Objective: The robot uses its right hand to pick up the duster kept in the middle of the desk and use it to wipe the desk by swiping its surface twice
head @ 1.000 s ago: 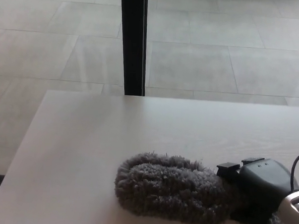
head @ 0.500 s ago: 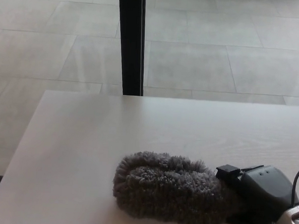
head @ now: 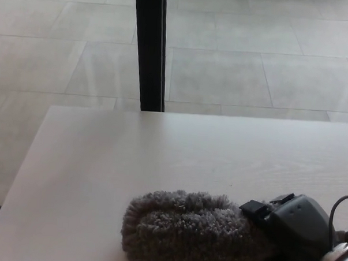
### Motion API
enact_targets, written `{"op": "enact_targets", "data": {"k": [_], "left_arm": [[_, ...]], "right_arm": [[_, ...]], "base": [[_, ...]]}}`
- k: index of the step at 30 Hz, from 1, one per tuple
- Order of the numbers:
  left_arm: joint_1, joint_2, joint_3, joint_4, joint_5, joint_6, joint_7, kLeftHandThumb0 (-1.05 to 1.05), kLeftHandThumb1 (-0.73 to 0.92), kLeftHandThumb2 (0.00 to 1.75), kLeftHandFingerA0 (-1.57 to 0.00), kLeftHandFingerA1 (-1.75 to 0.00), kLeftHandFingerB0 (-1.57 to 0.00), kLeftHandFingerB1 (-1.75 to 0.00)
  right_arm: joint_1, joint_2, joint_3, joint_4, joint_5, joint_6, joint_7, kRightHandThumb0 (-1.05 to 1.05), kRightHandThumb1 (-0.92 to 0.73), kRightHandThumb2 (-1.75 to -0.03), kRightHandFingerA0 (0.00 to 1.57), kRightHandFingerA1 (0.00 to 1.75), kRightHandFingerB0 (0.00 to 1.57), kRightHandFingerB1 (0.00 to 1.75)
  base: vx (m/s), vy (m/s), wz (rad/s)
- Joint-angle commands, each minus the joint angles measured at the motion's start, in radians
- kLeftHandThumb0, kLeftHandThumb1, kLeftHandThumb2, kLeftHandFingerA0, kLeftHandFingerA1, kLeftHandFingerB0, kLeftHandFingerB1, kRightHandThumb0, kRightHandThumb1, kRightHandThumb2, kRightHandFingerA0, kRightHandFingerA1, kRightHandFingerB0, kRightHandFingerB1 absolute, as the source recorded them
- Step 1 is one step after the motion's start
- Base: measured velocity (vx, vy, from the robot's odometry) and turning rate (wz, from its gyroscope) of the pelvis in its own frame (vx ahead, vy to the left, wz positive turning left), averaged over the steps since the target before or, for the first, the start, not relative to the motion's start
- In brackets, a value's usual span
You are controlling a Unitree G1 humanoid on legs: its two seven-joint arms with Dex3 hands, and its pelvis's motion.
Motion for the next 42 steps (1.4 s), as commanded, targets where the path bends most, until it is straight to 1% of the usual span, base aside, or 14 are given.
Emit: {"op": "enact_targets", "data": {"k": [1, 10, 11, 13, 14, 16, 17, 19, 20, 28, 30, 32, 35, 42], "left_arm": [[-0.004, 0.040, -0.011, -0.008, -0.010, -0.038, 0.003, -0.59, 0.83, 0.66, -0.33, -0.60, -0.39, -0.42], [-0.006, 0.039, -0.017, -0.007, -0.012, -0.053, -0.018, -0.59, 0.84, 0.65, -0.41, -0.58, -0.38, -0.39], [-0.004, 0.037, -0.017, -0.010, -0.013, -0.059, -0.023, -0.58, 0.85, 0.65, -0.41, -0.58, -0.37, -0.41], [-0.002, 0.038, -0.016, -0.014, -0.017, -0.055, -0.024, -0.59, 0.85, 0.65, -0.42, -0.58, -0.38, -0.40], [0.002, 0.037, -0.017, -0.015, -0.016, -0.065, -0.034, -0.60, 0.84, 0.65, -0.39, -0.59, -0.36, -0.41], [0.006, 0.035, -0.022, -0.017, -0.012, -0.070, -0.034, -0.61, 0.84, 0.65, -0.41, -0.59, -0.37, -0.41], [0.008, 0.034, -0.019, -0.017, -0.015, -0.071, -0.037, -0.59, 0.87, 0.66, -0.37, -0.58, -0.34, -0.41], [0.011, 0.033, -0.018, -0.017, -0.017, -0.072, -0.038, -0.58, 0.88, 0.66, -0.36, -0.58, -0.35, -0.41], [0.012, 0.033, -0.016, -0.018, -0.019, -0.071, -0.036, -0.57, 0.89, 0.66, -0.36, -0.60, -0.36, -0.43], [0.023, 0.028, 0.007, -0.007, -0.041, -0.061, -0.050, -0.55, 0.92, 0.68, -0.31, -0.59, -0.33, -0.42], [0.032, 0.028, 0.004, -0.009, -0.037, -0.063, -0.054, -0.56, 0.92, 0.69, -0.32, -0.60, -0.30, -0.42], [0.037, 0.027, 0.008, -0.006, -0.039, -0.062, -0.057, -0.55, 0.92, 0.69, -0.31, -0.58, -0.29, -0.40], [0.042, 0.024, 0.013, -0.008, -0.043, -0.057, -0.046, -0.55, 0.92, 0.69, -0.33, -0.60, -0.32, -0.42], [0.051, 0.014, 0.022, -0.006, -0.052, -0.056, -0.050, -0.56, 0.92, 0.70, -0.37, -0.59, -0.34, -0.44]], "right_arm": [[-0.104, -0.042, 0.164, 0.114, -0.274, -0.057, -0.121, -0.28, -0.52, -0.79, 0.99, 1.59, 0.95, 0.96], [-0.122, -0.016, 0.183, 0.257, -0.230, 0.097, -0.085, -0.30, -0.54, -0.67, 0.97, 1.56, 0.97, 0.90], [-0.121, -0.011, 0.178, 0.273, -0.220, 0.119, -0.059, -0.32, -0.43, -0.93, 1.21, 1.30, 0.92, 0.94], [-0.121, 0.002, 0.176, 0.299, -0.213, 0.162, -0.031, -0.31, -0.44, -0.93, 1.21, 1.31, 0.90, 0.91], [-0.117, 0.005, 0.162, 0.312, -0.202, 0.208, -0.017, -0.32, -0.60, -0.61, 0.91, 1.69, 0.91, 1.13], [-0.118, 0.003, 0.158, 0.328, -0.206, 0.270, -0.004, -0.34, -0.63, -0.59, 0.92, 1.71, 0.89, 1.21], [-0.128, 0.002, 0.140, 0.364, -0.182, 0.303, 0.054, -0.31, -0.45, -0.90, 1.20, 1.33, 0.87, 0.92], [-0.133, 0.000, 0.126, 0.385, -0.164, 0.313, 0.081, -0.29, -0.44, -0.88, 1.21, 1.33, 0.86, 0.89], [-0.136, -0.008, 0.116, 0.399, -0.153, 0.316, 0.089, -0.31, -0.60, -0.62, 0.93, 1.67, 0.89, 0.87], [-0.132, -0.001, 0.046, 0.471, -0.118, 0.468, 0.205, -0.36, -0.71, -0.61, 0.79, 1.75, 0.67, 1.28], [-0.127, 0.017, 0.012, 0.500, -0.083, 0.523, 0.271, -0.35, -0.68, -0.60, 0.77, 1.72, 0.77, 0.99], [-0.131, 0.047, 0.009, 0.532, -0.083, 0.631, 0.355, -0.40, -0.71, -0.61, 0.77, 1.75, 0.67, 1.24], [-0.150, 0.065, 0.012, 0.571, -0.076, 0.684, 0.522, -0.32, -0.60, -0.60, 0.76, 1.61, 0.72, 0.81], [-0.137, 0.058, -0.011, 0.592, -0.056, 0.711, 0.578, -0.35, -0.57, -0.59, 0.76, 1.60, 0.60, 0.51]], "base": [[0.00, 0.000, 0.00], [0.00, 0.000, 0.00], [0.00, 0.000, 0.00], [0.00, 0.000, 0.00], [0.00, 0.000, 0.00], [0.00, 0.000, 0.00], [0.00, 0.000, 0.00], [0.00, 0.000, 0.00], [0.00, 0.000, 0.00], [0.00, 0.000, 0.00], [0.00, 0.000, 0.00], [0.00, 0.000, 0.00], [0.00, 0.000, 0.00], [0.00, 0.000, 0.00]]}}
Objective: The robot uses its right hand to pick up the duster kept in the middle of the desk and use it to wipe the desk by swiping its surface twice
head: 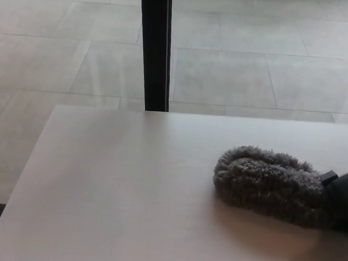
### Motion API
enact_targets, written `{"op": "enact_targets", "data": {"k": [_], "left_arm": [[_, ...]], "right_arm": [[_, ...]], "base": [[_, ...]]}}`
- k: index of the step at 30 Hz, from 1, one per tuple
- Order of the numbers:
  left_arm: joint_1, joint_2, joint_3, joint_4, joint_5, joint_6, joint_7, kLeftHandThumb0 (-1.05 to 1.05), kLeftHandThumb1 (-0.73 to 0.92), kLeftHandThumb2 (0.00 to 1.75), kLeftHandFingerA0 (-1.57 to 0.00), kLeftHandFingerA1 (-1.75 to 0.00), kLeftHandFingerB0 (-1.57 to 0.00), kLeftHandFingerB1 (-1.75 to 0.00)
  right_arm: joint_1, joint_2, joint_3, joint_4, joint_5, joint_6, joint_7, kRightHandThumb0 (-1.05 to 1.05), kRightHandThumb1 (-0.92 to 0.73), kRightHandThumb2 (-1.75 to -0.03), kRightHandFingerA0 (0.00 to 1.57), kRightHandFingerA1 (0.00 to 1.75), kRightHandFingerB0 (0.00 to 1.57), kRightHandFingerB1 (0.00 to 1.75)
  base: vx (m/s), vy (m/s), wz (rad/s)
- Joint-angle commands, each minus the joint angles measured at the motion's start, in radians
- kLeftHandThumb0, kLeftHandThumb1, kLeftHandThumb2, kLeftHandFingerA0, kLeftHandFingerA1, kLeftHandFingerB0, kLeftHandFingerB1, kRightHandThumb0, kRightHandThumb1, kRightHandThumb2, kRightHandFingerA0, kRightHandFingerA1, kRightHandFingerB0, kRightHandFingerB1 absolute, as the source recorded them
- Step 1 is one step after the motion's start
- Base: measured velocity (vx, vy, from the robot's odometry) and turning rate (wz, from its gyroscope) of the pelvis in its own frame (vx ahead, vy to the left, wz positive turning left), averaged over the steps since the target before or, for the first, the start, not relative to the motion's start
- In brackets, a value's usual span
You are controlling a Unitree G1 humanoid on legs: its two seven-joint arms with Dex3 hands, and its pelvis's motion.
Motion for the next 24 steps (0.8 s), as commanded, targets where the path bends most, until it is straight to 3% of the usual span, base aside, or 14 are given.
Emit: {"op": "enact_targets", "data": {"k": [1, 4, 6, 10, 12, 14, 15, 16, 20, 23, 24], "left_arm": [[0.038, 0.007, 0.025, 0.002, -0.050, -0.030, -0.025, -0.55, 0.92, 0.71, -0.38, -0.59, -0.33, -0.44], [0.044, 0.004, 0.025, 0.002, -0.049, -0.032, -0.027, -0.55, 0.92, 0.72, -0.37, -0.59, -0.33, -0.43], [0.041, 0.001, 0.033, 0.008, -0.057, -0.020, -0.026, -0.57, 0.90, 0.71, -0.38, -0.62, -0.35, -0.45], [0.049, 0.000, 0.031, -0.004, -0.055, -0.028, -0.029, -0.55, 0.89, 0.71, -0.40, -0.61, -0.34, -0.45], [0.048, 0.001, 0.026, -0.001, -0.049, -0.032, -0.029, -0.55, 0.92, 0.70, -0.35, -0.59, -0.32, -0.42], [0.049, 0.001, 0.026, -0.002, -0.050, -0.031, -0.030, -0.55, 0.92, 0.70, -0.35, -0.59, -0.32, -0.42], [0.048, 0.001, 0.029, -0.001, -0.053, -0.026, -0.033, -0.56, 0.91, 0.70, -0.33, -0.59, -0.32, -0.43], [0.049, 0.002, 0.031, -0.001, -0.054, -0.021, -0.031, -0.58, 0.89, 0.70, -0.32, -0.58, -0.29, -0.41], [0.052, 0.001, 0.023, 0.003, -0.042, -0.035, -0.031, -0.58, 0.92, 0.69, -0.33, -0.57, -0.32, -0.41], [0.053, 0.001, 0.017, 0.001, -0.036, -0.036, -0.024, -0.59, 0.91, 0.69, -0.33, -0.58, -0.32, -0.42], [0.055, 0.001, 0.015, 0.002, -0.035, -0.038, -0.031, -0.58, 0.92, 0.69, -0.31, -0.55, -0.31, -0.40]], "right_arm": [[0.062, 0.039, -0.041, 0.134, 0.043, 0.324, 0.485, -0.37, -0.61, -0.60, 0.73, 1.63, 0.48, 0.45], [0.065, 0.030, -0.039, 0.140, 0.039, 0.326, 0.507, -0.35, -0.60, -0.60, 0.75, 1.60, 0.50, 0.45], [0.068, 0.013, -0.105, 0.145, 0.105, 0.342, 0.513, -0.41, -0.65, -0.63, 0.73, 1.49, 0.58, 0.59], [0.087, -0.021, -0.189, 0.135, 0.170, 0.330, 0.474, -0.47, -0.66, -0.63, 0.77, 1.44, 0.64, 0.56], [0.102, -0.046, -0.222, 0.139, 0.187, 0.334, 0.462, -0.48, -0.64, -0.64, 0.74, 1.55, 0.66, 0.68], [0.103, -0.047, -0.229, 0.138, 0.182, 0.334, 0.466, -0.48, -0.64, -0.64, 0.74, 1.55, 0.66, 0.68], [0.107, -0.058, -0.248, 0.141, 0.191, 0.335, 0.473, -0.47, -0.65, -0.63, 0.74, 1.45, 0.62, 0.56], [0.110, -0.066, -0.266, 0.139, 0.201, 0.327, 0.483, -0.47, -0.64, -0.63, 0.72, 1.48, 0.55, 0.50], [0.112, -0.084, -0.301, 0.130, 0.203, 0.326, 0.496, -0.48, -0.66, -0.64, 0.71, 1.51, 0.60, 0.58], [0.107, -0.079, -0.322, 0.124, 0.203, 0.339, 0.504, -0.47, -0.64, -0.63, 0.73, 1.49, 0.59, 0.58], [0.090, -0.063, -0.351, 0.119, 0.225, 0.365, 0.526, -0.50, -0.66, -0.64, 0.75, 1.44, 0.52, 0.51]], "base": [[0.00, 0.000, 0.00], [0.00, 0.000, 0.00], [0.00, 0.000, 0.00], [0.00, 0.000, 0.00], [0.00, 0.000, 0.00], [0.00, 0.000, 0.00], [0.00, 0.000, 0.00], [0.00, 0.000, 0.00], [0.00, 0.000, 0.00], [0.00, 0.000, 0.00], [0.00, 0.000, 0.00]]}}
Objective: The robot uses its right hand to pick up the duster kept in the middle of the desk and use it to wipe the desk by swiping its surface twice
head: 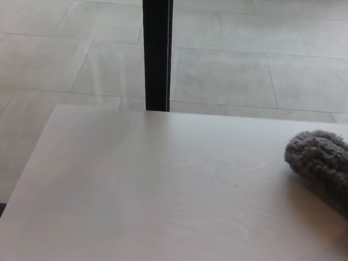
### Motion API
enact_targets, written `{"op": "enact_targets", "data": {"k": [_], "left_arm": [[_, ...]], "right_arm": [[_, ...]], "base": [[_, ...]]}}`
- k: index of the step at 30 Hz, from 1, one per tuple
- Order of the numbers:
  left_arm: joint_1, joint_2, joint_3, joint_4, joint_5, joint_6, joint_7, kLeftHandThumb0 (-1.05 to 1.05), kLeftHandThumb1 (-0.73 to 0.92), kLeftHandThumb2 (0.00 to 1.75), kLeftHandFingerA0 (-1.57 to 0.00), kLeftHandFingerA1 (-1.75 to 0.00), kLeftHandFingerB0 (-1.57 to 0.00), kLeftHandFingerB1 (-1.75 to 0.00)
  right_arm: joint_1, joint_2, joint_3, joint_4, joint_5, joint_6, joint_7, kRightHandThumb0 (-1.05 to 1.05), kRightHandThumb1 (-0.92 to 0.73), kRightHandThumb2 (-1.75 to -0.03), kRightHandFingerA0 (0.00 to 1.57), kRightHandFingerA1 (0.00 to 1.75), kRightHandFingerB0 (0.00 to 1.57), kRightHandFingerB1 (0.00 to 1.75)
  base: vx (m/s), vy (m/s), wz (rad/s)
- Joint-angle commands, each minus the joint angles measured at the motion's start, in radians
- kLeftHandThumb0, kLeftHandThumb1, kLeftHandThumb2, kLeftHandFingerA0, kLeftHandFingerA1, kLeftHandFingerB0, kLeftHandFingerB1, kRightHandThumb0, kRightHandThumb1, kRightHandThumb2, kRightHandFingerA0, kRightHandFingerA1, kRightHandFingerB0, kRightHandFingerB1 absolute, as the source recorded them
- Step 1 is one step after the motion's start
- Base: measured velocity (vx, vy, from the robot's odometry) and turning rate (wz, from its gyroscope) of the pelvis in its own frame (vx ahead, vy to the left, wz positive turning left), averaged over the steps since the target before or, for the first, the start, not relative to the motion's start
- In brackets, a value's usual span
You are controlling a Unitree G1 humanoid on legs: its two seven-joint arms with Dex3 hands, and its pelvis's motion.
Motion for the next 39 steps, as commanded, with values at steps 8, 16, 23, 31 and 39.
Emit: {"op": "enact_targets", "data": {"k": [8, 16, 23, 31, 39], "left_arm": [[0.022, 0.005, 0.010, -0.002, -0.037, -0.036, -0.022, -0.59, 0.90, 0.68, -0.34, -0.57, -0.32, -0.42], [0.007, 0.008, 0.017, -0.002, -0.049, -0.018, -0.021, -0.59, 0.90, 0.68, -0.34, -0.59, -0.33, -0.43], [0.001, 0.016, 0.006, -0.003, -0.044, -0.035, -0.023, -0.59, 0.92, 0.69, -0.35, -0.60, -0.32, -0.41], [-0.012, 0.027, -0.012, -0.006, -0.038, -0.041, -0.020, -0.57, 0.92, 0.74, -0.35, -0.57, -0.31, -0.40], [-0.021, 0.039, -0.023, -0.001, -0.040, -0.042, -0.033, -0.56, 0.92, 0.69, -0.32, -0.57, -0.29, -0.39]], "right_arm": [[0.001, 0.084, -0.128, -0.004, 0.112, 0.180, 0.331, -0.47, -0.71, -0.65, 0.70, 1.46, 0.23, 0.38], [-0.074, 0.280, 0.027, -0.104, -0.020, 0.213, 0.381, -0.45, -0.68, -0.64, 0.75, 1.50, 0.57, 0.55], [-0.053, 0.383, 0.217, -0.192, -0.135, 0.258, 0.380, -0.39, -0.65, -0.58, 0.76, 1.73, 0.71, 0.84], [0.018, 0.415, 0.336, -0.396, -0.183, 0.303, 0.338, -0.42, -0.42, -0.90, 1.20, 1.38, 0.76, 0.94], [0.141, 0.317, 0.392, -0.676, -0.238, 0.260, 0.369, -0.34, -0.59, -0.68, 0.92, 1.75, 0.74, 1.05]], "base": [[0.00, 0.000, 0.00], [0.00, 0.000, 0.00], [0.00, 0.000, 0.00], [0.00, 0.000, 0.00], [0.00, 0.000, 0.00]]}}
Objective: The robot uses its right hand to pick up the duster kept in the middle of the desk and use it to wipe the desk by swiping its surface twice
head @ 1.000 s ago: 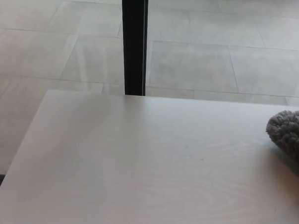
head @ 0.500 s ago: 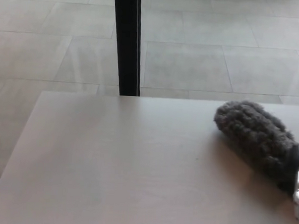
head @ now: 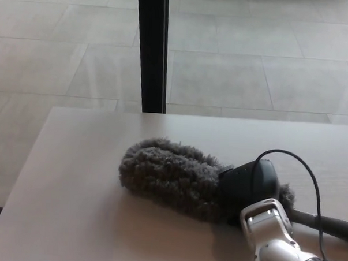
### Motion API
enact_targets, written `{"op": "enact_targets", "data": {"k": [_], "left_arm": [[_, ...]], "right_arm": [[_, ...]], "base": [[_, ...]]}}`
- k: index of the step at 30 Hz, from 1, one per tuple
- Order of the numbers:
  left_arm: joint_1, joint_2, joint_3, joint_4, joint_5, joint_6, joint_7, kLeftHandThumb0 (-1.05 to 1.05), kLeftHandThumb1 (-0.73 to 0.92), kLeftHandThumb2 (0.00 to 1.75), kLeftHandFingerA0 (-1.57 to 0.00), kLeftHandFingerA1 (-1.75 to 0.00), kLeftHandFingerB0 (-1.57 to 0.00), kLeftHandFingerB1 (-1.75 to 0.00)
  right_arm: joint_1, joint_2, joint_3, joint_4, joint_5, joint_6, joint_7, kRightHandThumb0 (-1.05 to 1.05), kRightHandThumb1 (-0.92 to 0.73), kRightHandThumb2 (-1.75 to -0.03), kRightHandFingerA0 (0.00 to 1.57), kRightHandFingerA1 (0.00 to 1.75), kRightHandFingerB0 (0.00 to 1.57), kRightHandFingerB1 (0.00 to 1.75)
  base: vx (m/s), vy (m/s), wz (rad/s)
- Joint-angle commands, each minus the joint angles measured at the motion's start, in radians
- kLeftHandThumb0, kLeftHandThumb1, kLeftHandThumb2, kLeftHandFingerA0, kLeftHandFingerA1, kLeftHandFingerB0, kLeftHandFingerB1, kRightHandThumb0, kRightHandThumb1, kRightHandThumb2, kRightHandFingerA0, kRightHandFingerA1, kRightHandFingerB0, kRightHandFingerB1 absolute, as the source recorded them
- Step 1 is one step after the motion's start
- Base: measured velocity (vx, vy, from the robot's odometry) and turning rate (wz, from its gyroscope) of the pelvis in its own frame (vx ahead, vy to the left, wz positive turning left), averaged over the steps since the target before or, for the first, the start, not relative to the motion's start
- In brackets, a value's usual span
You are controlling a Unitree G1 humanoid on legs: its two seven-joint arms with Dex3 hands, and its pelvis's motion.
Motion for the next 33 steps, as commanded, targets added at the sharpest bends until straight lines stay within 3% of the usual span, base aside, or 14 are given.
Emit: {"op": "enact_targets", "data": {"k": [1, 5, 6, 7, 11, 12, 14, 16, 18, 19, 23, 31, 32, 33], "left_arm": [[-0.005, 0.029, -0.015, -0.002, -0.003, -0.028, -0.004, -0.55, 0.92, 0.71, -0.34, -0.56, -0.30, -0.39], [-0.008, 0.038, -0.008, -0.004, -0.014, -0.021, -0.014, -0.57, 0.92, 0.70, -0.34, -0.56, -0.31, -0.39], [-0.009, 0.039, -0.007, -0.004, -0.017, -0.020, -0.017, -0.57, 0.92, 0.69, -0.34, -0.57, -0.31, -0.40], [-0.009, 0.039, -0.008, -0.005, -0.016, -0.021, -0.016, -0.57, 0.92, 0.68, -0.34, -0.55, -0.31, -0.39], [-0.010, 0.039, -0.011, -0.004, -0.013, -0.023, -0.012, -0.58, 0.92, 0.67, -0.35, -0.57, -0.32, -0.40], [-0.010, 0.040, -0.014, -0.003, -0.011, -0.026, -0.018, -0.58, 0.92, 0.71, -0.34, -0.58, -0.31, -0.41], [-0.013, 0.040, -0.009, -0.001, -0.016, -0.020, -0.010, -0.57, 0.92, 0.70, -0.35, -0.58, -0.32, -0.41], [-0.015, 0.041, -0.010, 0.000, -0.015, -0.020, -0.014, -0.57, 0.92, 0.69, -0.33, -0.59, -0.31, -0.42], [-0.014, 0.042, -0.011, -0.001, -0.014, -0.022, -0.014, -0.59, 0.92, 0.70, -0.33, -0.58, -0.31, -0.42], [-0.012, 0.042, -0.013, -0.002, -0.012, -0.025, -0.016, -0.58, 0.92, 0.68, -0.32, -0.58, -0.30, -0.41], [-0.011, 0.040, -0.012, -0.001, -0.013, -0.027, -0.016, -0.59, 0.92, 0.70, -0.33, -0.57, -0.31, -0.40], [-0.009, 0.035, 0.000, -0.002, -0.026, -0.023, -0.005, -0.58, 0.92, 0.72, -0.35, -0.58, -0.33, -0.42], [-0.009, 0.036, -0.006, -0.002, -0.019, -0.026, 0.000, -0.58, 0.92, 0.70, -0.35, -0.58, -0.33, -0.42], [-0.012, 0.036, -0.005, 0.002, -0.018, -0.024, 0.005, -0.58, 0.92, 0.68, -0.35, -0.58, -0.33, -0.41]], "right_arm": [[0.128, -0.058, 0.058, -0.113, -0.046, -0.051, 0.098, -0.35, -0.64, -0.69, 0.93, 1.75, 0.74, 1.08], [0.176, -0.134, 0.079, -0.247, -0.087, -0.091, 0.074, -0.35, -0.62, -0.78, 0.95, 1.75, 0.78, 1.29], [0.194, -0.146, 0.071, -0.276, -0.085, -0.091, 0.062, -0.45, -0.54, -1.01, 1.21, 1.36, 0.89, 1.13], [0.203, -0.164, 0.070, -0.308, -0.088, -0.099, 0.081, -0.38, -0.69, -0.73, 0.95, 1.75, 0.75, 1.29], [0.237, -0.229, 0.057, -0.394, -0.106, -0.135, 0.086, -0.36, -0.65, -0.71, 0.94, 1.75, 0.77, 1.23], [0.245, -0.250, 0.059, -0.412, -0.123, -0.151, 0.058, -0.46, -0.50, -0.96, 1.22, 1.37, 0.86, 1.08], [0.249, -0.264, 0.058, -0.430, -0.140, -0.153, 0.091, -0.38, -0.68, -0.69, 0.93, 1.75, 0.72, 1.32], [0.254, -0.286, 0.048, -0.444, -0.144, -0.173, 0.081, -0.45, -0.53, -0.97, 1.19, 1.37, 0.81, 1.07], [0.257, -0.298, 0.034, -0.453, -0.140, -0.198, 0.073, -0.45, -0.53, -0.96, 1.20, 1.37, 0.82, 1.09], [0.258, -0.303, 0.030, -0.454, -0.144, -0.207, 0.068, -0.38, -0.67, -0.69, 0.94, 1.75, 0.74, 1.37], [0.252, -0.307, 0.007, -0.427, -0.167, -0.228, 0.017, -0.41, -0.75, -0.73, 0.96, 1.75, 0.73, 1.53], [0.129, -0.243, -0.037, -0.283, -0.177, -0.259, 0.060, -0.38, -0.64, -0.74, 0.97, 1.75, 0.81, 1.21], [0.108, -0.228, -0.040, -0.259, -0.189, -0.254, 0.049, -0.47, -0.52, -1.00, 1.25, 1.38, 0.88, 1.13], [0.085, -0.219, -0.036, -0.243, -0.201, -0.252, 0.070, -0.35, -0.62, -0.80, 0.97, 1.75, 0.73, 1.41]], "base": [[0.00, 0.000, 0.00], [0.00, 0.000, 0.00], [0.00, 0.000, 0.00], [0.00, 0.000, 0.00], [0.00, 0.000, 0.00], [0.00, 0.000, 0.00], [0.00, 0.000, 0.00], [0.00, 0.000, 0.00], [0.00, 0.000, 0.00], [0.00, 0.000, 0.00], [0.00, 0.000, 0.00], [0.00, 0.000, 0.00], [0.00, 0.000, 0.00], [0.00, 0.000, 0.00]]}}
